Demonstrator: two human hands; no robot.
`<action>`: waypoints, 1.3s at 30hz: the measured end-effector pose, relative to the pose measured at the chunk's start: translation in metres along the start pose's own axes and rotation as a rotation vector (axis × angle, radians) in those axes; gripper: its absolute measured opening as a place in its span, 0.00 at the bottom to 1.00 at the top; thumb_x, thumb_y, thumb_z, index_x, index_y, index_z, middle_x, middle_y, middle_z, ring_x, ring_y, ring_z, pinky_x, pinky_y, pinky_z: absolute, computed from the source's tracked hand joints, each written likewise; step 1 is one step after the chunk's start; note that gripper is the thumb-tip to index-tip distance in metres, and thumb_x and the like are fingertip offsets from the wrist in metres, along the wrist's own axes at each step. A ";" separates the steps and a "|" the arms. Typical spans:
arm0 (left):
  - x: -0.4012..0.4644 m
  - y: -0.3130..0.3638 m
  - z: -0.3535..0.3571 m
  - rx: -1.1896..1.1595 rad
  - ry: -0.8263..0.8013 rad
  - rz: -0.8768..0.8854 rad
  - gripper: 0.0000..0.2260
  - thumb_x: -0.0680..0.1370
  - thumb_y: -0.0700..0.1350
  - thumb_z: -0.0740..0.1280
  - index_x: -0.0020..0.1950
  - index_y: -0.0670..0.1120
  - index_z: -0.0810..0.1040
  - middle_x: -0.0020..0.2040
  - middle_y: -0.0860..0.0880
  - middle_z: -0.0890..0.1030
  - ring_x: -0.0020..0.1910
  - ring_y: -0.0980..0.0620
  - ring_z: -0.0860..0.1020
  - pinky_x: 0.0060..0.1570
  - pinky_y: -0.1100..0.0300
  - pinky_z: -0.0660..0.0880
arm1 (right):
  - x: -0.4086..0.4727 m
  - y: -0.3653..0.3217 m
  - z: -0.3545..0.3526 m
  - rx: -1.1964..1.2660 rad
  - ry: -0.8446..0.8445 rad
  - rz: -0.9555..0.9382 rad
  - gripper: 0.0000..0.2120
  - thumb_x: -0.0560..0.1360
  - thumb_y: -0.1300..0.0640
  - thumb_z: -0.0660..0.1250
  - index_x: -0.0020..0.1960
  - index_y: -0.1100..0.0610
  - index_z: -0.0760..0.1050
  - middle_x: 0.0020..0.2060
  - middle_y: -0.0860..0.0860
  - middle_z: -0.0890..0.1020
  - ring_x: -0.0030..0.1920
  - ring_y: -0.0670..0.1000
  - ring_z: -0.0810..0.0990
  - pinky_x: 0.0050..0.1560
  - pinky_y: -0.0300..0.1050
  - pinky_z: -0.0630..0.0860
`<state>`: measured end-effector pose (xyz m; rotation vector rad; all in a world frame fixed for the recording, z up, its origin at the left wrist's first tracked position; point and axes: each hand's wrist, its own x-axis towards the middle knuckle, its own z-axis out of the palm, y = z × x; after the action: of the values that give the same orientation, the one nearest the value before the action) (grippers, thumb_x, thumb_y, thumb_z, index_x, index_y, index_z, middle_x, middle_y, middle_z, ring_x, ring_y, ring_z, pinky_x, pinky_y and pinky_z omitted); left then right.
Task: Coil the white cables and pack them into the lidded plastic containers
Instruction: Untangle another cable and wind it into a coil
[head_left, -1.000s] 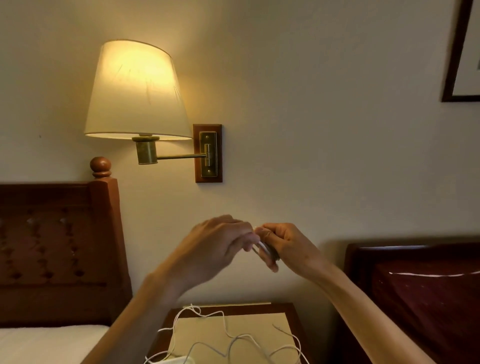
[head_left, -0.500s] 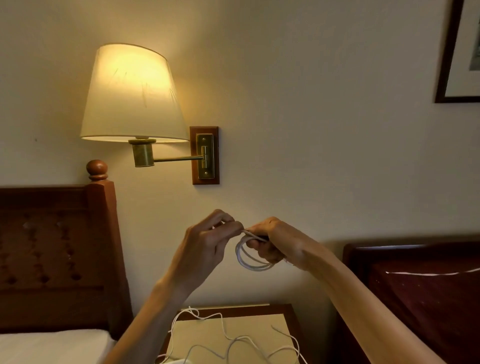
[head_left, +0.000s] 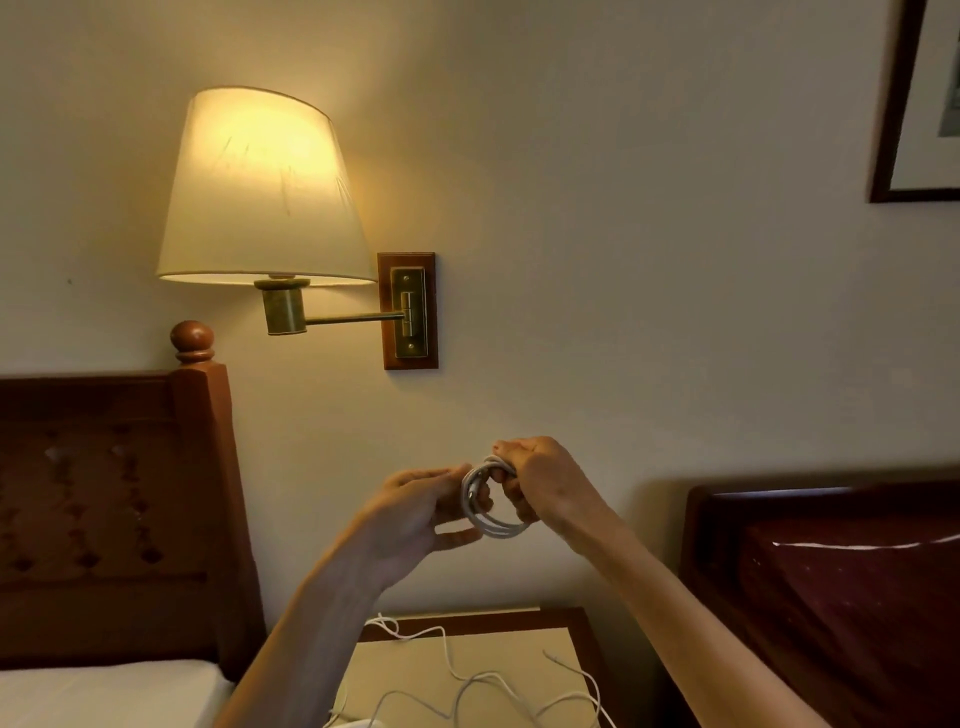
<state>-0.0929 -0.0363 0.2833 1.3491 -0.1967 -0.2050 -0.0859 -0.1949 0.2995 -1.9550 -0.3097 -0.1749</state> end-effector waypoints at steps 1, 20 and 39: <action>-0.001 0.000 0.001 -0.004 -0.012 0.005 0.12 0.77 0.49 0.67 0.46 0.40 0.82 0.42 0.42 0.81 0.44 0.46 0.80 0.55 0.43 0.77 | 0.000 0.000 0.001 -0.021 0.031 -0.009 0.22 0.83 0.52 0.55 0.33 0.56 0.72 0.25 0.48 0.72 0.27 0.46 0.69 0.33 0.40 0.68; -0.001 -0.032 0.014 1.051 0.612 1.211 0.10 0.74 0.46 0.70 0.50 0.41 0.82 0.41 0.49 0.85 0.36 0.55 0.83 0.33 0.68 0.78 | -0.005 -0.003 0.001 0.371 -0.034 0.145 0.21 0.85 0.50 0.50 0.41 0.59 0.71 0.23 0.46 0.68 0.24 0.44 0.64 0.30 0.39 0.64; -0.003 -0.018 -0.005 1.209 0.434 1.071 0.07 0.74 0.47 0.71 0.46 0.46 0.76 0.48 0.52 0.74 0.35 0.57 0.75 0.28 0.71 0.70 | -0.006 0.019 0.004 0.063 0.003 -0.129 0.12 0.81 0.50 0.61 0.51 0.57 0.78 0.32 0.46 0.76 0.31 0.44 0.74 0.37 0.41 0.75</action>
<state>-0.0947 -0.0342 0.2650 2.1994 -0.7059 1.2879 -0.0862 -0.1995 0.2797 -1.8732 -0.4351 -0.2487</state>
